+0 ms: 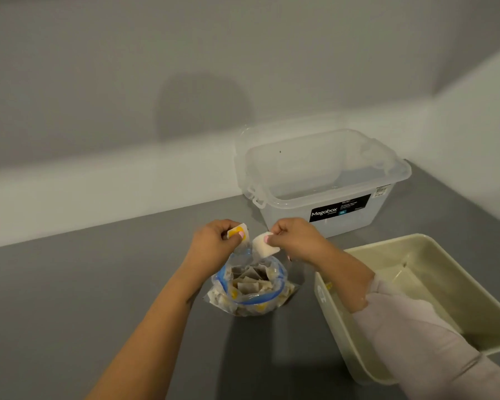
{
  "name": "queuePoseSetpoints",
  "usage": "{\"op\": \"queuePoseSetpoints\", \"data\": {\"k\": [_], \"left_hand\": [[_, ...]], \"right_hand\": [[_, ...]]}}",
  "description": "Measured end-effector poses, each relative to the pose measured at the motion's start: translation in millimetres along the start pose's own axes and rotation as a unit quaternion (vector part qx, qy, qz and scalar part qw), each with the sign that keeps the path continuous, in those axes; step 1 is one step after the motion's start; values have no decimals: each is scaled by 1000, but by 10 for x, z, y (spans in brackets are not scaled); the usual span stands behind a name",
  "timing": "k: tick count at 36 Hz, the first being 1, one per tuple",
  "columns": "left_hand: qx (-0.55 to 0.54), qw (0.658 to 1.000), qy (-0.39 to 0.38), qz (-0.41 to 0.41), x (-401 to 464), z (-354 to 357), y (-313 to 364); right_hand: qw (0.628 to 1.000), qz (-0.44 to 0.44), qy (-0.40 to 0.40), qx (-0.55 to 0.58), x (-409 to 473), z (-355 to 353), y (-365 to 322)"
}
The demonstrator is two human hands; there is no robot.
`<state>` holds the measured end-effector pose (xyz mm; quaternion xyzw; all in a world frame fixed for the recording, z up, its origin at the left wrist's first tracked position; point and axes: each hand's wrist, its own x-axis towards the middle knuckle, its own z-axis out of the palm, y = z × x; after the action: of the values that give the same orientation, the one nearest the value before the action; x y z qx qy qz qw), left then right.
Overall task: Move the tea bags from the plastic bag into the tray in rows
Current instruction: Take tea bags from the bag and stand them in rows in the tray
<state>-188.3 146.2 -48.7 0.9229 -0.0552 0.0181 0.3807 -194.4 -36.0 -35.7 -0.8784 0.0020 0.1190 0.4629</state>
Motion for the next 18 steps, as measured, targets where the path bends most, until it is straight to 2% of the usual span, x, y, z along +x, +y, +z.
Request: {"op": "queuePoseSetpoints", "data": {"k": [3, 11, 18], "left_hand": [[-29, 1000, 2, -1, 13, 37, 101], [-43, 998, 4, 54, -27, 256, 491], [-62, 996, -9, 65, -59, 576, 778]], "right_hand": [[999, -1, -12, 34, -69, -167, -41], [992, -8, 49, 112, -270, -615, 64], [992, 36, 20, 117, -484, -959, 359]]}}
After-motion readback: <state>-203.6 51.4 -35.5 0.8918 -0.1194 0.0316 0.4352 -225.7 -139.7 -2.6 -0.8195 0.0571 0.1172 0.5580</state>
